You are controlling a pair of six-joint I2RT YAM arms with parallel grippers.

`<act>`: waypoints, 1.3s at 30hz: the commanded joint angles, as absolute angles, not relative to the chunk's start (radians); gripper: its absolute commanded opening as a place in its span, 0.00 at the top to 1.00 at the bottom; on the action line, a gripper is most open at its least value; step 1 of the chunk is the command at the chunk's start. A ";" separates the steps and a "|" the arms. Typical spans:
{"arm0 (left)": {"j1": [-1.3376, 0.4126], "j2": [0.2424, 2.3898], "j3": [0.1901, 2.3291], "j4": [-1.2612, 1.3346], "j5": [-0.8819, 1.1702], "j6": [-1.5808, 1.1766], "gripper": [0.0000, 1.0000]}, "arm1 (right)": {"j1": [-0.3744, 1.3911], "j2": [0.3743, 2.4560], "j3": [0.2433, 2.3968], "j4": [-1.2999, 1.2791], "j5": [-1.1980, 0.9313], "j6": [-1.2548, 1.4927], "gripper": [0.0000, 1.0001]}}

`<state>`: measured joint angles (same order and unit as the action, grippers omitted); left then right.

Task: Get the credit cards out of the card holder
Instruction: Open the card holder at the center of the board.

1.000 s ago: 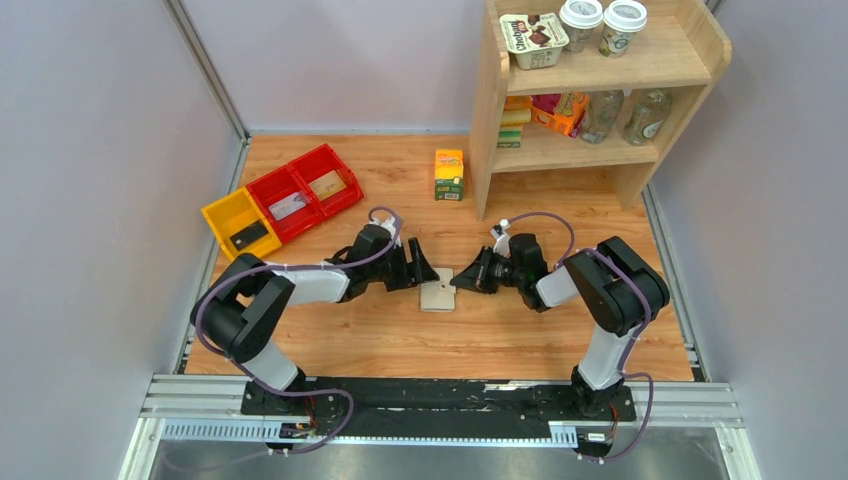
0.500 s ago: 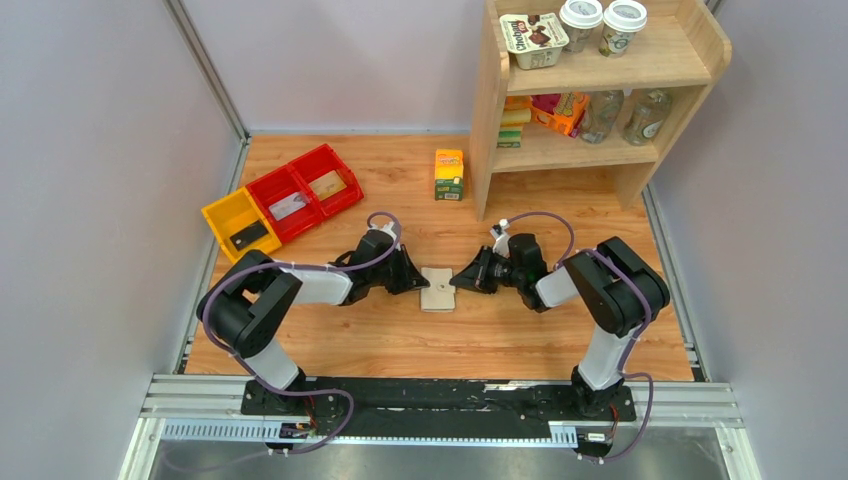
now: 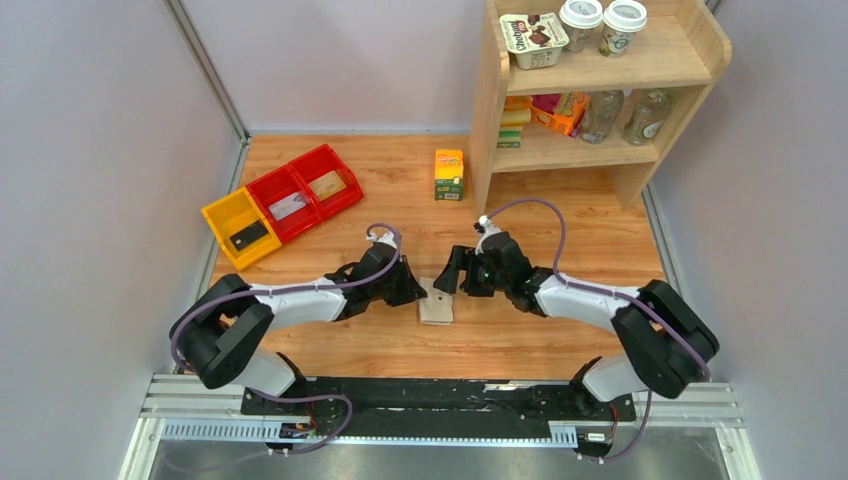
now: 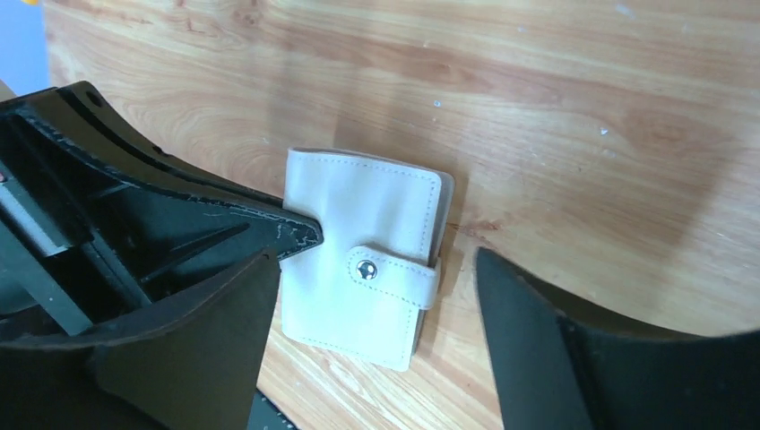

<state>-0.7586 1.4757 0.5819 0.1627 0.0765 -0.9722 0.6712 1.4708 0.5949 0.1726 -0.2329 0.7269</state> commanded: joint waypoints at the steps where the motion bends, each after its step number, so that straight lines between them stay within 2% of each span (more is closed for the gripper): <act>1: -0.796 1.405 0.563 0.075 -0.055 -1.009 1.00 | 0.777 1.367 0.686 -0.096 0.072 0.652 0.11; 2: -0.808 1.393 0.563 0.075 -0.061 -1.012 1.00 | 0.805 1.356 0.693 -0.113 0.095 0.647 0.06; 5: -0.834 1.371 0.563 0.072 -0.089 -1.025 1.00 | 0.854 1.336 0.707 -0.130 0.135 0.664 0.00; 11: -0.856 1.333 0.554 0.057 -0.120 -1.038 1.00 | 0.876 1.327 0.683 -0.126 0.158 0.696 0.01; 19: -0.879 1.319 0.560 0.043 -0.153 -1.026 1.00 | 0.917 1.367 0.715 -0.135 0.176 0.678 0.18; 26: -0.891 1.322 0.568 0.034 -0.170 -1.020 1.00 | 0.956 1.434 0.756 -0.130 0.199 0.667 0.46; 28: -0.897 1.328 0.574 0.031 -0.175 -1.017 1.00 | 0.963 1.450 0.770 -0.123 0.198 0.661 0.51; 39: -0.919 1.344 0.592 0.031 -0.189 -1.009 1.00 | 0.974 1.539 0.801 -0.087 0.169 0.660 0.57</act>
<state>-0.9058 1.3430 0.5636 0.0422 -0.1734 -1.0260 0.9665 1.5135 0.7662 -0.1307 0.1642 0.6655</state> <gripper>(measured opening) 0.018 0.440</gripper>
